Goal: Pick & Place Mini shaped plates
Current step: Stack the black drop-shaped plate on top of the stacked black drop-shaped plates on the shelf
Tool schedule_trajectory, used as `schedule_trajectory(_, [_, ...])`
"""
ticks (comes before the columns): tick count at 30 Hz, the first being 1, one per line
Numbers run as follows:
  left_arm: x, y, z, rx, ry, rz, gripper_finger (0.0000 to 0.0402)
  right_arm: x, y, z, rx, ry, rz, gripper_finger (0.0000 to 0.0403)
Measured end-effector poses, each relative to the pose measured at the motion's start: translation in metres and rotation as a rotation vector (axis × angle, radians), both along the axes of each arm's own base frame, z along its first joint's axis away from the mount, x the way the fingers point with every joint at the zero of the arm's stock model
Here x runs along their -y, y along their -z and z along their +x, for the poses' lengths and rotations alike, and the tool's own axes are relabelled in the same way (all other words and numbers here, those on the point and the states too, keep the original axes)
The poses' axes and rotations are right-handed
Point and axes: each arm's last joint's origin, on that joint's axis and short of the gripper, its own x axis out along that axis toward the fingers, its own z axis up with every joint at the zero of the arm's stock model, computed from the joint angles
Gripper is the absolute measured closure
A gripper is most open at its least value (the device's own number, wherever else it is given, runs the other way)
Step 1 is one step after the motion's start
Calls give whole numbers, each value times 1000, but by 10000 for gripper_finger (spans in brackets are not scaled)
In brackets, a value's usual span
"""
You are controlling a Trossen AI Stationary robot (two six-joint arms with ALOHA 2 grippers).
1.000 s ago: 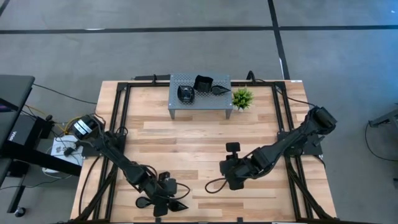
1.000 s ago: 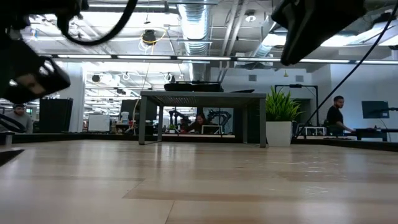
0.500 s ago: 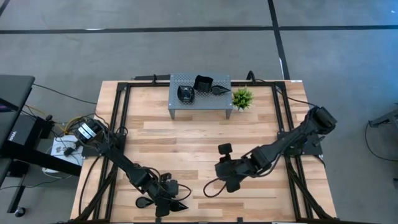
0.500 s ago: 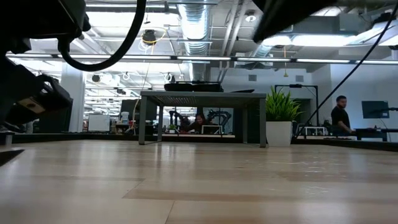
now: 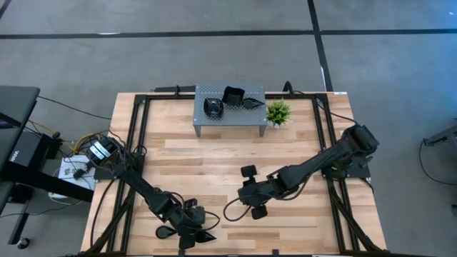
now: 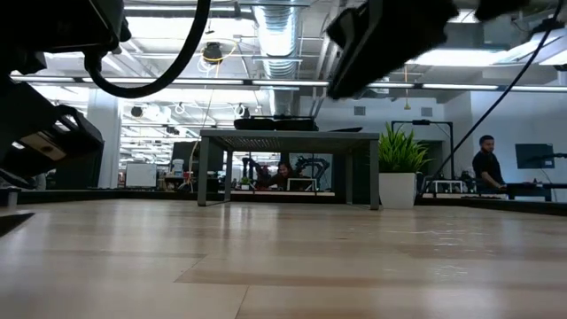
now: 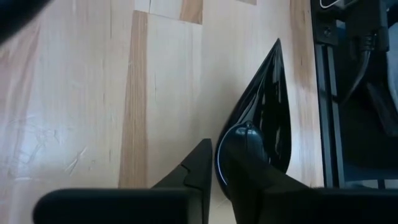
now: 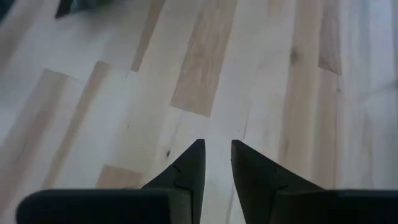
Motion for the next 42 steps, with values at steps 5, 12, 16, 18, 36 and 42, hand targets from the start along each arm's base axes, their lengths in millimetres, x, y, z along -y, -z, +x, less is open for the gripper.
schedule_trajectory(5, [0, 0, 0, 3, 0, -3, 329, -4, 18, 9, -24, -42, -45, 330])
schedule_trajectory(12, [0, 1, 0, 7, -4, 1, 290, -9, 23, 12, -21, -124, -9, 330])
schedule_trajectory(16, [-3, 4, -2, 3, -10, 15, 287, -12, 20, 13, 0, -153, 30, 330])
schedule_trajectory(18, [-4, 6, -3, -1, -9, 18, 287, -14, 20, 14, -10, -196, 86, 330])
schedule_trajectory(36, [2, 15, 1, 31, 1, -2, 309, -15, 15, 19, 54, -206, 124, 330])
schedule_trajectory(42, [3, 16, 3, 68, 46, 32, 334, -15, 15, 20, 62, -205, 127, 330])
